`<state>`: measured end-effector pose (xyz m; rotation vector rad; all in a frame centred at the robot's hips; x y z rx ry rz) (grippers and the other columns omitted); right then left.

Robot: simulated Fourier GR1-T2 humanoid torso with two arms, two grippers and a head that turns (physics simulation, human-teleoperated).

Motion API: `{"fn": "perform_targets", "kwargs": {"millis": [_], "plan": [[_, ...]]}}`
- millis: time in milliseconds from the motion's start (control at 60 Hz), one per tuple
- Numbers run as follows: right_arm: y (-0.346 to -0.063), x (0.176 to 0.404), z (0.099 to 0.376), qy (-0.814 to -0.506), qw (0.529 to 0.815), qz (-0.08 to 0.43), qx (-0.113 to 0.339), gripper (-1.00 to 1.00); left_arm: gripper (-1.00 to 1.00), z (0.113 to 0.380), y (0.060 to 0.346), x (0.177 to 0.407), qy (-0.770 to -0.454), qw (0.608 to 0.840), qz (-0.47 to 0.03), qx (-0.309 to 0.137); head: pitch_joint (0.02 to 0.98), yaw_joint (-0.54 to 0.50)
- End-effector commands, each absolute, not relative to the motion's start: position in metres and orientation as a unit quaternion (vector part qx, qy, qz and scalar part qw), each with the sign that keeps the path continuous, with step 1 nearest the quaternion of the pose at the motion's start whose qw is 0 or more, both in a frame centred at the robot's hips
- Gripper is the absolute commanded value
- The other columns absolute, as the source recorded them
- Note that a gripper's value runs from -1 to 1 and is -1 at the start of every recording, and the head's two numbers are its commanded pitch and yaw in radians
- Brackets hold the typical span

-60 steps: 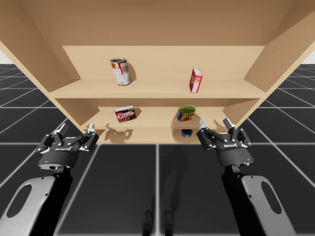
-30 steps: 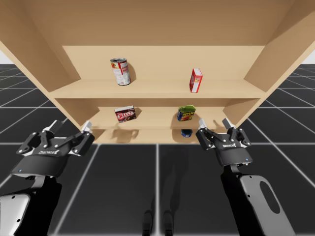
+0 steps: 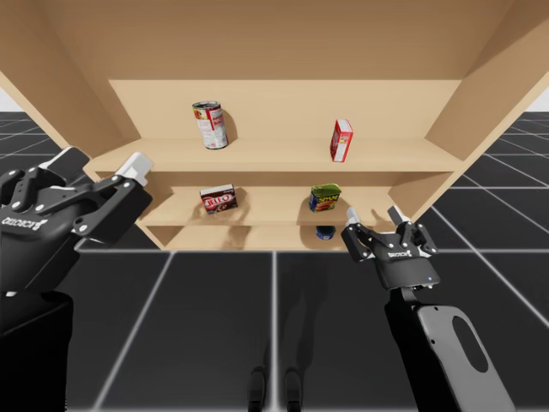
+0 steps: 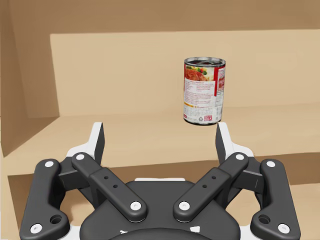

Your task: Retrieve the soup can from the shelves.

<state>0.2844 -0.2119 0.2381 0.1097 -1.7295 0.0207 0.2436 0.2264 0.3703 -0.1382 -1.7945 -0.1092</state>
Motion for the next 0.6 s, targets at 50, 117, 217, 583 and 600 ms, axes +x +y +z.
{"fn": "perform_targets", "kwargs": {"millis": [50, 117, 217, 583, 600], "plan": [[-0.213, 0.285, 0.238, -0.761, 0.647, 0.009, 0.044, -1.00, -1.00, 0.388, 0.209, 0.271, -0.743, 0.663, -0.045, -0.074, 0.262, 0.22], [-0.213, 0.285, 0.238, -0.761, 0.647, 0.009, 0.043, -1.00, -1.00, 0.390, 0.204, 0.283, -0.740, 0.667, -0.044, -0.072, 0.261, 0.22], [-0.214, 0.285, 0.238, -0.762, 0.646, 0.009, 0.042, -1.00, -1.00, 0.392, 0.194, 0.297, -0.734, 0.674, -0.044, -0.075, 0.261, 0.21], [-0.219, 0.285, 0.240, -0.764, 0.644, 0.005, 0.038, -1.00, -1.00, 0.391, 0.164, 0.345, -0.723, 0.686, -0.041, -0.067, 0.254, 0.19], [-0.219, 0.285, 0.240, -0.764, 0.644, 0.005, 0.037, -1.00, -1.00, 0.391, 0.163, 0.346, -0.722, 0.687, -0.040, -0.067, 0.254, 0.19]]}}
